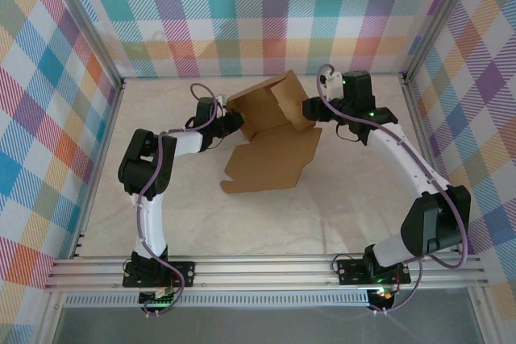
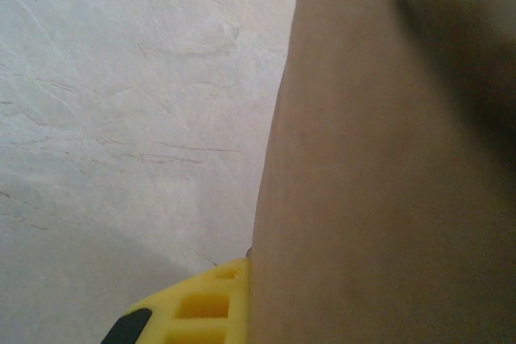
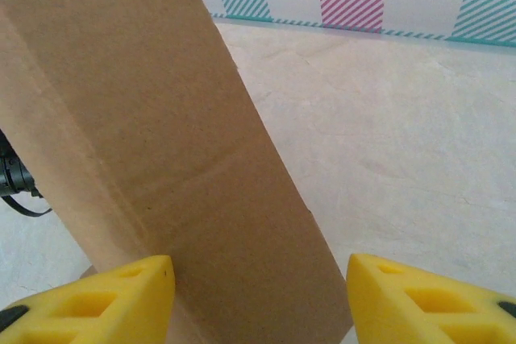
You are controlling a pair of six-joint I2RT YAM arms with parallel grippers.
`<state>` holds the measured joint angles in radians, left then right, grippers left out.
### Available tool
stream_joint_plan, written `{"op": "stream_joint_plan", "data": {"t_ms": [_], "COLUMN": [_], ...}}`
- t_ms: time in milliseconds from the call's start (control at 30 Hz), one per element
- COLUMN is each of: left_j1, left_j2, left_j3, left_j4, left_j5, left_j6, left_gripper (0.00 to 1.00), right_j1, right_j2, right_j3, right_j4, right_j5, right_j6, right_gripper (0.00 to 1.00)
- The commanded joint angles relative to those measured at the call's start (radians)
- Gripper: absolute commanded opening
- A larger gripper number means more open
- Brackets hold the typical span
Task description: Fold the paper box
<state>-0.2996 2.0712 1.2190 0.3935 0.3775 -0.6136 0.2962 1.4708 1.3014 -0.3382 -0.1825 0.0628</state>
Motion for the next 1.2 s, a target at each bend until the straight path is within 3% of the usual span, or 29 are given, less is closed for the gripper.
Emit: {"op": "stream_joint_plan", "data": {"t_ms": [0, 233, 567, 767, 1167], "left_j1": [-0.007, -0.007, -0.007, -0.007, -0.007], "left_j2": [0.015, 0.021, 0.017, 0.013, 0.011], "left_j3": [0.020, 0.021, 0.025, 0.024, 0.025], "left_j4": [-0.001, -0.002, -0.002, -0.004, -0.010], "left_j5": [0.024, 0.028, 0.031, 0.032, 0.031], "left_j6": [-0.010, -0.013, -0.011, -0.009, -0.007], "left_gripper": [0.00, 0.00, 0.00, 0.00, 0.00], "right_j1": [0.007, 0.010, 0.035, 0.098, 0.211], "right_j2": [-0.011, 0.014, 0.106, 0.161, 0.218], "right_j3": [-0.004, 0.032, 0.122, 0.173, 0.196], "right_j4": [0.000, -0.022, -0.101, -0.143, -0.113], "right_j5": [-0.014, -0.153, -0.031, 0.133, 0.574], "right_j6": [-0.028, -0.075, -0.140, -0.221, -0.375], "right_gripper": [0.59, 0.60, 0.56, 0.53, 0.46]}}
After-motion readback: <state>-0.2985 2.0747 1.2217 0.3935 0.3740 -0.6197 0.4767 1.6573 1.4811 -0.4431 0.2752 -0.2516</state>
